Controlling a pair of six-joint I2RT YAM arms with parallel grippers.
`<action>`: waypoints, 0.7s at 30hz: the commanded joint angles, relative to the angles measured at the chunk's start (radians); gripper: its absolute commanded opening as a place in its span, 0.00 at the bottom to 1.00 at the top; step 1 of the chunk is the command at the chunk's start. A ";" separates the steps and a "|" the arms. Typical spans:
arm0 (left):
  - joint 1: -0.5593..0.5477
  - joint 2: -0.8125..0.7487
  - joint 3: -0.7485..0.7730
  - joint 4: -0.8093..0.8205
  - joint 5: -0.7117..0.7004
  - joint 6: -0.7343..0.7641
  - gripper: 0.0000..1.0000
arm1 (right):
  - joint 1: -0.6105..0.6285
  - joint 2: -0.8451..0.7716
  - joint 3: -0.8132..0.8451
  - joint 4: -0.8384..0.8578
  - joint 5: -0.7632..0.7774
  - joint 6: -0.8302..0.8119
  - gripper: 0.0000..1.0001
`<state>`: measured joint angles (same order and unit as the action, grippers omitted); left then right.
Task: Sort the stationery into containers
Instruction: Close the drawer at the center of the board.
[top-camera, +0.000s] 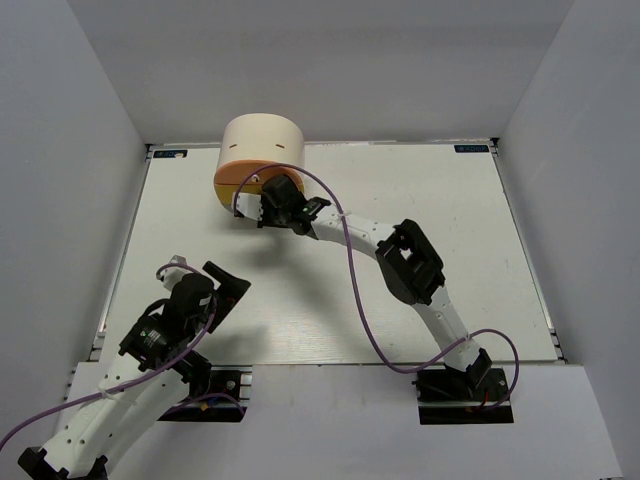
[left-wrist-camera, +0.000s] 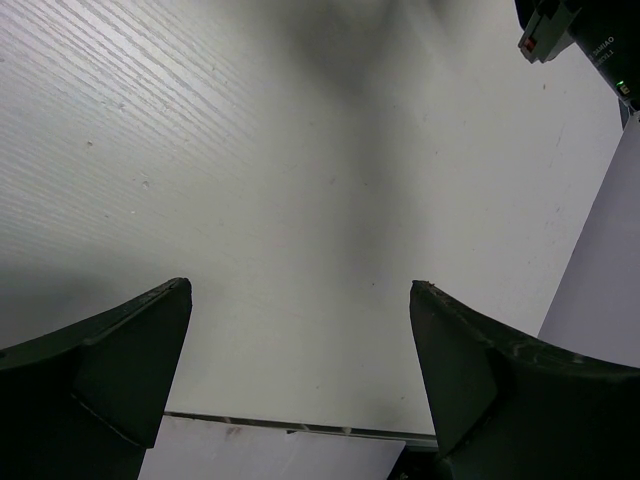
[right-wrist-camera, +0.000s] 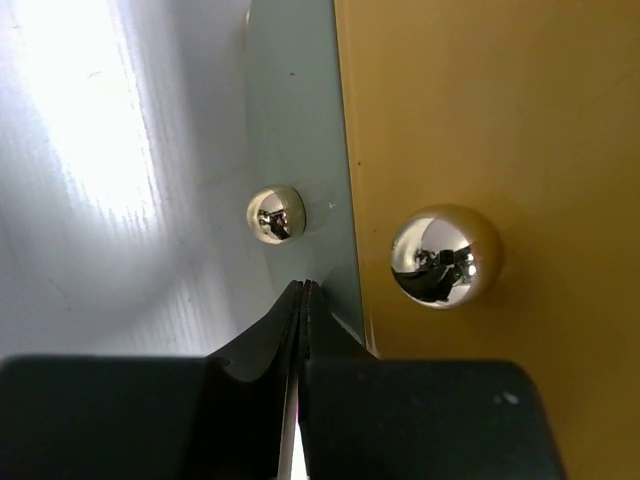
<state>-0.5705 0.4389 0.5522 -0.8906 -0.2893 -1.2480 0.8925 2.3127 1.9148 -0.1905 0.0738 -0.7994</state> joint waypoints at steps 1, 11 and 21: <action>0.004 0.003 0.034 -0.004 -0.021 -0.008 1.00 | -0.004 -0.004 -0.013 0.106 0.064 -0.011 0.00; 0.004 0.003 0.034 0.005 -0.011 -0.008 1.00 | -0.007 -0.047 -0.039 0.048 0.017 0.008 0.00; 0.004 -0.054 0.025 0.143 0.032 0.097 1.00 | -0.009 -0.398 -0.293 -0.055 -0.279 0.149 0.00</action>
<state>-0.5705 0.4126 0.5526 -0.8360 -0.2817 -1.2068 0.8856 2.0773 1.6459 -0.2375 -0.1066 -0.7368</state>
